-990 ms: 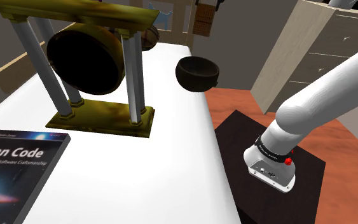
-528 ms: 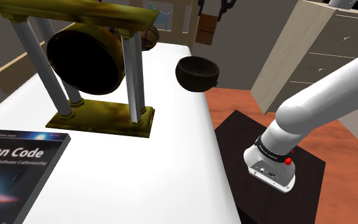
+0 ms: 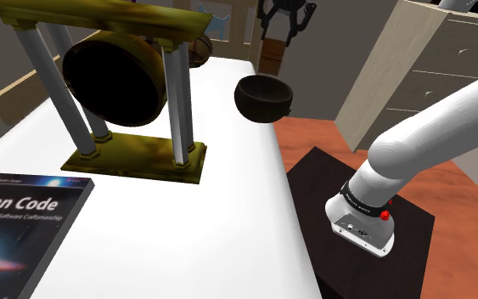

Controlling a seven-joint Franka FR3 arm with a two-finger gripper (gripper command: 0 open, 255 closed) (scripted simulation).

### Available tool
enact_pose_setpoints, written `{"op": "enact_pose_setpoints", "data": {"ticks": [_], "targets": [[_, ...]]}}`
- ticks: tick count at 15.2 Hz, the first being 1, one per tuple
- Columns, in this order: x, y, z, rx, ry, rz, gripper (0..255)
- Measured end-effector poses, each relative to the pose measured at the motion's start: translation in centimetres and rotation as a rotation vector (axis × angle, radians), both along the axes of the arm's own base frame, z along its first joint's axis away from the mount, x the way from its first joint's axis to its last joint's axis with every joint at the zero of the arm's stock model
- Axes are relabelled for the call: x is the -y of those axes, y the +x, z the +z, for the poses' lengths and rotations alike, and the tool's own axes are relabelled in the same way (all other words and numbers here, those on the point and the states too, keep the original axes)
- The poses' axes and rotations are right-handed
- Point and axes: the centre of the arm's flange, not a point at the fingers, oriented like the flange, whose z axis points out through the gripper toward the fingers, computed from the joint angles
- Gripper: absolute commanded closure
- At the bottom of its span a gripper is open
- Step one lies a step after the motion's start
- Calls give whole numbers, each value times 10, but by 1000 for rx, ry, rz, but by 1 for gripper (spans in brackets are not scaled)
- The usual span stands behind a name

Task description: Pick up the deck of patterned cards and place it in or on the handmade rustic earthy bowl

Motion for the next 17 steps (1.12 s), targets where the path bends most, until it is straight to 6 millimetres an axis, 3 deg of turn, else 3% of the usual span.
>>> {"op": "enact_pose_setpoints", "data": {"ticks": [7, 14, 15, 17], "targets": [[1, -1, -36, 0, 0, 0, 255], [0, -1, -41, 0, 0, 0, 255], [0, -1, -41, 0, 0, 0, 0], [0, -1, -41, 0, 0, 0, 0]]}}
